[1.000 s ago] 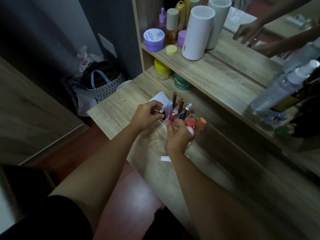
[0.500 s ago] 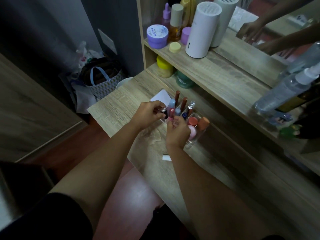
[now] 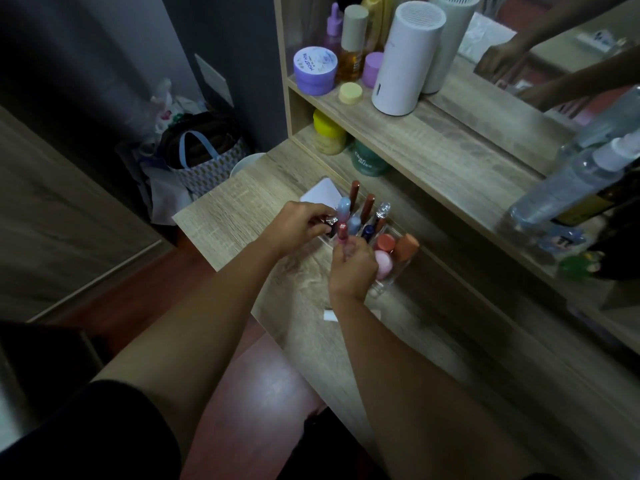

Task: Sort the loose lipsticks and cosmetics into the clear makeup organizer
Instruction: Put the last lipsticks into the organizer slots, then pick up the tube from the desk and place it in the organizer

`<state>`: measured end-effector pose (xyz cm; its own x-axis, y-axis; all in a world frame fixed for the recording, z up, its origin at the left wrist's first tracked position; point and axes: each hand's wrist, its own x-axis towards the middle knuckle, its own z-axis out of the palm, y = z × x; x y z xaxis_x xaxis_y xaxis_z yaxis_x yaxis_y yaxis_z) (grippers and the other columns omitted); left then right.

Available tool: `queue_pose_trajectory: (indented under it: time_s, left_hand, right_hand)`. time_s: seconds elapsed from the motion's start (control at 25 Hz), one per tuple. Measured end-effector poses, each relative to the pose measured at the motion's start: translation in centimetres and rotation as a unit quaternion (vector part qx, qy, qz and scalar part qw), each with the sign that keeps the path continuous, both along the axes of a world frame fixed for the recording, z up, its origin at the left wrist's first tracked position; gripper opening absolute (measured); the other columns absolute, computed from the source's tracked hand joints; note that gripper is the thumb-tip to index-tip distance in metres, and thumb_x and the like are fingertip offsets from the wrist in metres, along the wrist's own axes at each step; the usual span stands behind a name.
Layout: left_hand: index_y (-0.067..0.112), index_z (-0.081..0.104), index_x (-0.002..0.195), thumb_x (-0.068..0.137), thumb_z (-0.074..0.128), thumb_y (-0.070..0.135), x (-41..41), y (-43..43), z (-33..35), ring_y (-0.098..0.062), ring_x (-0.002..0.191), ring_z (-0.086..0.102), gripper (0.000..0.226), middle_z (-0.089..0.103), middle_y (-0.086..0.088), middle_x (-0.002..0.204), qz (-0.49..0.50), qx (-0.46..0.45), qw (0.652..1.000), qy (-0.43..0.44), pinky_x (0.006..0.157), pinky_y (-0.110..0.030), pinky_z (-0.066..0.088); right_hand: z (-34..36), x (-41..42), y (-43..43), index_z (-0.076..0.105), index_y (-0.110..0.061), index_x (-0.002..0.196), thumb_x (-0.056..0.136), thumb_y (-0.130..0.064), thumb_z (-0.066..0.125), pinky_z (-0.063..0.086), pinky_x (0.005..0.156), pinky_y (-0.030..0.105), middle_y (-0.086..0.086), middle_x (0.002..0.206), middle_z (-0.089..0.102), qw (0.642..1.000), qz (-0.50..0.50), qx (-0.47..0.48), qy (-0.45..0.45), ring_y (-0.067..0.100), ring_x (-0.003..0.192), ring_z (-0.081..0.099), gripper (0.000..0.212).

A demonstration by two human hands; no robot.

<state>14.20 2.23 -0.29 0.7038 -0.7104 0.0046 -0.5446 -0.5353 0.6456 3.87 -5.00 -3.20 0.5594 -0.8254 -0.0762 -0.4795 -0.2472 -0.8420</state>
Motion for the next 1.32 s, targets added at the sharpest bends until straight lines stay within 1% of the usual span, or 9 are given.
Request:
queue_pose_trajectory:
  time_s: [0.2, 0.32, 0.48, 0.64, 0.76, 0.88, 1.04, 1.16, 1.32]
  left_hand:
    - [0.010, 0.066, 0.110, 0.079, 0.068, 0.010, 0.0, -0.1, -0.1, -0.019, 0.090, 0.069, 0.031, 0.075, -0.011, 0.098, 0.002, -0.003, 1.000, 0.007, 0.083, -0.021, 0.048]
    - [0.012, 0.063, 0.113, 0.079, 0.068, 0.010, -0.1, -0.1, -0.2, -0.019, 0.091, 0.069, 0.034, 0.074, -0.012, 0.098, 0.003, -0.003, 1.000, 0.010, 0.082, -0.019, 0.048]
    - [0.011, 0.054, 0.121, 0.081, 0.066, 0.008, -0.7, 0.3, 0.3, -0.024, 0.096, 0.068, 0.042, 0.070, -0.017, 0.105, 0.025, 0.011, 0.999, 0.020, 0.087, -0.030, 0.053]
    - [0.005, 0.058, 0.105, 0.081, 0.064, 0.007, -1.7, 1.6, 0.7, -0.027, 0.091, 0.068, 0.025, 0.070, -0.016, 0.103, 0.054, 0.034, 0.998, 0.011, 0.079, -0.024, 0.047]
    - [0.006, 0.062, 0.108, 0.087, 0.060, 0.013, -3.7, 2.8, 0.3, -0.027, 0.096, 0.066, 0.023, 0.070, -0.015, 0.108, 0.047, 0.082, 0.996, 0.004, 0.084, -0.026, 0.046]
    - [0.008, 0.060, 0.120, 0.092, 0.053, 0.016, -6.4, 4.0, -0.6, -0.029, 0.109, 0.062, 0.031, 0.066, -0.015, 0.121, 0.033, 0.112, 0.993, 0.013, 0.094, -0.032, 0.045]
    - [0.008, 0.053, 0.128, 0.092, 0.051, 0.020, -9.5, 4.5, -3.1, -0.029, 0.123, 0.052, 0.038, 0.055, -0.015, 0.135, -0.009, 0.156, 0.988, 0.004, 0.102, -0.033, 0.037]
    - [0.002, 0.040, 0.137, 0.093, 0.049, 0.020, -11.0, 4.7, -5.2, -0.034, 0.139, 0.031, 0.049, 0.037, -0.020, 0.149, -0.005, 0.169, 0.986, -0.007, 0.114, -0.036, 0.024]
    - [0.010, 0.021, 0.146, 0.096, 0.038, 0.035, -12.6, 4.5, -7.0, -0.028, 0.146, 0.013, 0.059, 0.019, -0.013, 0.158, 0.040, 0.193, 0.980, -0.025, 0.115, -0.046, 0.022]
  right_hand:
    - [0.1, 0.0, -0.2, 0.066, -0.002, 0.102, 0.090, -0.014, 0.059, 0.044, 0.076, 0.025, 0.018, 0.098, 0.071, 1.000, -0.013, 0.000, 0.007, 0.030, 0.093, 0.065, 0.019]
    - [0.2, -0.1, -0.2, 0.065, -0.001, 0.107, 0.088, -0.011, 0.061, 0.052, 0.083, 0.033, 0.018, 0.102, 0.071, 1.000, -0.005, 0.020, 0.008, 0.029, 0.095, 0.066, 0.021]
    - [1.1, -1.2, 0.0, 0.063, -0.002, 0.112, 0.086, -0.010, 0.065, 0.051, 0.082, 0.028, 0.018, 0.107, 0.068, 1.000, -0.011, 0.025, 0.009, 0.027, 0.098, 0.066, 0.027]
    - [2.0, -3.7, -0.1, 0.062, -0.006, 0.113, 0.083, -0.007, 0.061, 0.051, 0.088, 0.035, 0.018, 0.111, 0.067, 0.995, 0.082, 0.015, 0.054, 0.031, 0.103, 0.063, 0.030]
    - [1.9, -6.9, -1.2, 0.058, -0.009, 0.119, 0.079, -0.010, 0.061, 0.045, 0.100, 0.037, 0.016, 0.124, 0.057, 0.960, 0.226, -0.036, 0.159, 0.032, 0.118, 0.050, 0.040]
    - [1.4, -10.0, -2.7, 0.055, -0.011, 0.123, 0.083, -0.018, 0.060, 0.040, 0.104, 0.039, 0.014, 0.130, 0.049, 0.898, 0.320, -0.132, 0.273, 0.032, 0.125, 0.040, 0.041]
    - [0.8, -11.1, -2.9, 0.055, -0.011, 0.120, 0.089, -0.020, 0.057, 0.043, 0.097, 0.039, 0.012, 0.127, 0.051, 0.864, 0.355, -0.197, 0.298, 0.030, 0.119, 0.044, 0.032]
    - [0.6, -11.3, -2.8, 0.054, -0.011, 0.113, 0.089, -0.014, 0.055, 0.045, 0.089, 0.039, 0.013, 0.117, 0.059, 0.886, 0.338, -0.203, 0.245, 0.031, 0.110, 0.053, 0.024]
    - [2.0, -11.2, -4.2, 0.064, -0.007, 0.105, 0.084, -0.002, 0.059, 0.048, 0.077, 0.028, 0.016, 0.104, 0.069, 0.970, 0.224, -0.075, 0.063, 0.031, 0.097, 0.064, 0.022]
